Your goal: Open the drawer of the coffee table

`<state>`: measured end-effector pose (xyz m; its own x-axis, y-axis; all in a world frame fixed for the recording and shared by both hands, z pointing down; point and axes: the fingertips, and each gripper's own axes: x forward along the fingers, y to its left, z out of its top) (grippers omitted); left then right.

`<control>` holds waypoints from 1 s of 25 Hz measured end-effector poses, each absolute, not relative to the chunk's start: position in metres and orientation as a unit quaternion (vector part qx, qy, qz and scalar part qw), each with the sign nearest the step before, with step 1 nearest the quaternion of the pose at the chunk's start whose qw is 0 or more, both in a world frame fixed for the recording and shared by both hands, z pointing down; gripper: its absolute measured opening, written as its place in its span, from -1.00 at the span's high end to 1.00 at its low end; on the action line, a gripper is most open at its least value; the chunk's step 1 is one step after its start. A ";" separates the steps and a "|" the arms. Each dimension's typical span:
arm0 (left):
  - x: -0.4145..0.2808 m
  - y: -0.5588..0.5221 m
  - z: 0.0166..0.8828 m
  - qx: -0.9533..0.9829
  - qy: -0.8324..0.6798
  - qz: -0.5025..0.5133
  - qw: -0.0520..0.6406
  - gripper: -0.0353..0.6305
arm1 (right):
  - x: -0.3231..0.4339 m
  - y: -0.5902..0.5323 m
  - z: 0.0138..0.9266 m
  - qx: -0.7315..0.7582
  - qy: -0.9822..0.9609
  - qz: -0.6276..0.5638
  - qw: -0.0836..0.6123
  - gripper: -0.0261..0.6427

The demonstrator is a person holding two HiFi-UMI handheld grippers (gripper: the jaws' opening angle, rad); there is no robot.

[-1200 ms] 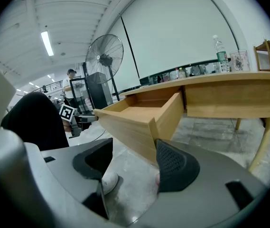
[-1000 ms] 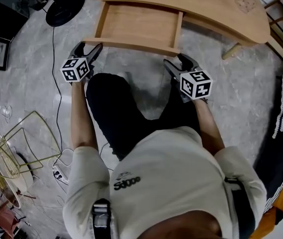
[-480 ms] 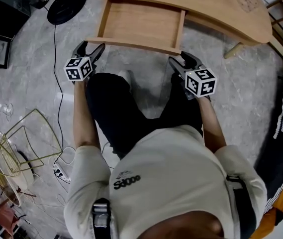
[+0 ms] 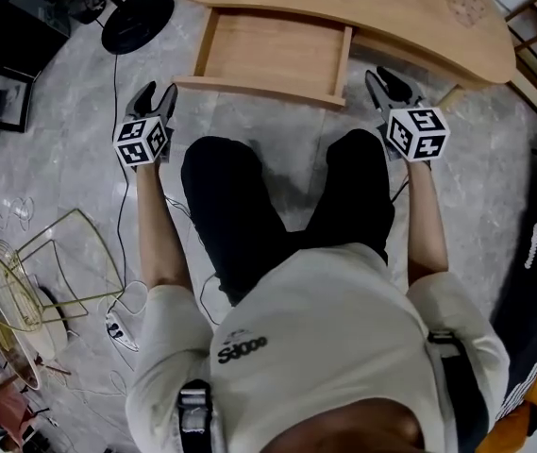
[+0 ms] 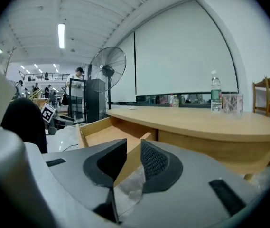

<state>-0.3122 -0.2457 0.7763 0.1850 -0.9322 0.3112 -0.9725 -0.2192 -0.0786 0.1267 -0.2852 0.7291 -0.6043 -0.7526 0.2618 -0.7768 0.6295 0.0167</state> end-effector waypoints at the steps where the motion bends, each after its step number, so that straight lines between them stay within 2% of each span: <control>1: -0.313 -0.248 0.767 0.763 -0.627 0.151 0.056 0.29 | 0.126 -0.291 0.722 0.432 -0.893 0.033 0.124 0.69; 4: -0.308 -0.255 0.735 0.757 -0.636 0.147 0.021 0.57 | 0.118 -0.304 0.702 0.436 -0.890 -0.011 0.131 0.84; 10: -0.276 -0.274 0.685 0.767 -0.623 0.151 -0.026 0.82 | 0.095 -0.326 0.662 0.429 -0.893 -0.061 0.123 0.90; 17: -0.235 -0.299 0.650 0.793 -0.584 0.166 -0.050 0.84 | 0.059 -0.341 0.624 0.409 -0.900 -0.099 0.112 0.90; 25: -0.225 -0.335 0.633 0.801 -0.567 0.170 -0.089 0.84 | 0.059 -0.370 0.609 0.435 -0.888 -0.119 0.095 0.90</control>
